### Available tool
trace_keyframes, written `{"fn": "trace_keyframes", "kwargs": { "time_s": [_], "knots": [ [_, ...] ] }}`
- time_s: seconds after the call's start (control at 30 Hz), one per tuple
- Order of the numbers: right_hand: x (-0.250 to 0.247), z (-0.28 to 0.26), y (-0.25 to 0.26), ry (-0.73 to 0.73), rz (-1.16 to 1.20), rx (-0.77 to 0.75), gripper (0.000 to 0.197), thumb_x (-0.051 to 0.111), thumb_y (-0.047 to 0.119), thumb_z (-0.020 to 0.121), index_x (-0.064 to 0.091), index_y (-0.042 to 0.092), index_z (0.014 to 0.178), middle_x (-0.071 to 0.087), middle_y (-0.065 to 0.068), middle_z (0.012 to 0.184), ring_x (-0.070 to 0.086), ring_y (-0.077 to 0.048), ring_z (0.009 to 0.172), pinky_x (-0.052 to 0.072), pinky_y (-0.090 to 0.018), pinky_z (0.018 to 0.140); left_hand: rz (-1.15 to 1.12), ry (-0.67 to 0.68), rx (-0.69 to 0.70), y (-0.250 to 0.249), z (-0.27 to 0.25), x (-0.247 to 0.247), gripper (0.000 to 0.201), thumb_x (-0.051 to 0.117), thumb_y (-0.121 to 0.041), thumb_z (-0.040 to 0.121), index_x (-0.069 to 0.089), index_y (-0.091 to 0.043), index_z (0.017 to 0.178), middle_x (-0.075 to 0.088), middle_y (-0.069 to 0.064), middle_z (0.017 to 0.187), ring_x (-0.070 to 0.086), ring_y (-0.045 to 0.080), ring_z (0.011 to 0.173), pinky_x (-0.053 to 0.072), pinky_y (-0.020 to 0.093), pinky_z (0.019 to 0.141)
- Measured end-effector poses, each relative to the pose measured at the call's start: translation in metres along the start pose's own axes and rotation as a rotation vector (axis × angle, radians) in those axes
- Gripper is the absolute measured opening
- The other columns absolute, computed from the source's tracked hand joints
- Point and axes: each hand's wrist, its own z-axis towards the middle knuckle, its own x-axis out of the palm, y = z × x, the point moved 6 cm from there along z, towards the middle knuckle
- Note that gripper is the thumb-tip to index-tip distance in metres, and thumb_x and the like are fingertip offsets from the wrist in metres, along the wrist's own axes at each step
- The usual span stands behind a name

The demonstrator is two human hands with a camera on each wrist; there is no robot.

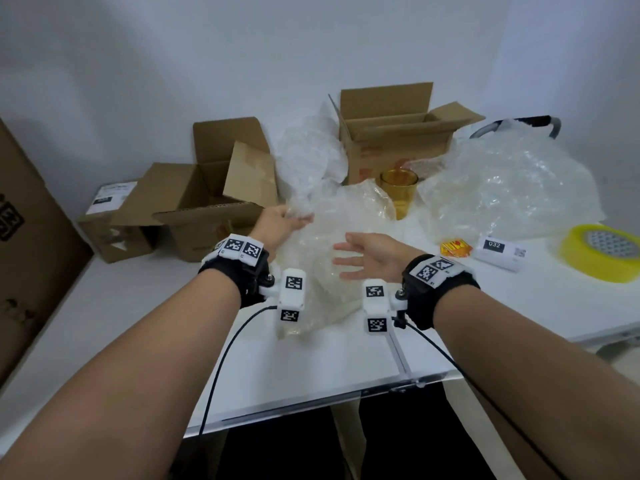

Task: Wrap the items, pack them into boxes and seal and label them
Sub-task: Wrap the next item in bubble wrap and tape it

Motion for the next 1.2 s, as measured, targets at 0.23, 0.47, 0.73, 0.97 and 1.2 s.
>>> {"fn": "trace_keyframes", "kwargs": {
  "time_s": [0.23, 0.47, 0.73, 0.97, 1.2],
  "knots": [
    [-0.01, 0.006, -0.009, -0.06, 0.317, 0.003, 0.054, 0.03, 0.057, 0.1, 0.04, 0.014, 0.131, 0.056, -0.015, 0.128, 0.054, -0.041, 0.117, 0.038, -0.061, 0.102, 0.399, 0.289, 0.266, 0.01, -0.027, 0.02, 0.017, 0.067, 0.0, 0.087, 0.073, -0.003, 0.103, 0.068, 0.001, 0.123, 0.062, 0.013, 0.115, 0.049, 0.028, 0.099],
    [-0.051, -0.027, 0.023, -0.638, 0.086, -0.246, 0.085, 0.039, 0.077, 0.084, 0.035, 0.015, 0.141, 0.045, -0.009, 0.134, 0.056, -0.025, 0.108, 0.052, -0.043, 0.093, 0.986, 0.441, 0.358, 0.029, -0.051, 0.033, 0.039, 0.059, -0.008, 0.093, 0.06, -0.017, 0.131, 0.061, -0.002, 0.133, 0.053, 0.017, 0.125, 0.037, 0.025, 0.104],
    [0.005, -0.043, 0.065, -0.548, -1.043, -0.765, 0.021, 0.06, 0.013, 0.091, 0.069, 0.02, 0.11, 0.057, -0.003, 0.122, 0.051, -0.018, 0.115, 0.039, -0.03, 0.1, 1.01, 0.388, 0.401, 0.031, -0.057, 0.04, 0.045, 0.056, -0.002, 0.092, 0.058, -0.014, 0.135, 0.058, -0.002, 0.137, 0.051, 0.019, 0.126, 0.026, 0.008, 0.087],
    [0.006, -0.019, -0.018, -0.192, -1.337, -0.242, 0.053, 0.066, 0.031, 0.09, 0.05, 0.023, 0.14, 0.051, -0.014, 0.134, 0.05, -0.027, 0.122, 0.038, -0.029, 0.1, 0.758, 0.352, 0.354, 0.058, -0.059, 0.015, 0.062, 0.05, 0.021, 0.08, 0.065, -0.038, 0.091, 0.056, -0.022, 0.128, 0.038, 0.014, 0.136, 0.026, 0.025, 0.115],
    [0.01, -0.017, -0.031, -0.16, -1.333, -0.223, 0.061, 0.06, 0.029, 0.094, 0.035, 0.023, 0.149, 0.033, -0.016, 0.139, 0.048, -0.03, 0.122, 0.042, -0.033, 0.102, -0.095, -0.089, -0.004, 0.056, -0.064, -0.016, 0.028, 0.043, -0.006, 0.1, 0.057, -0.019, 0.121, 0.053, -0.001, 0.137, 0.047, 0.018, 0.129, 0.039, 0.033, 0.103]
  ]
}}
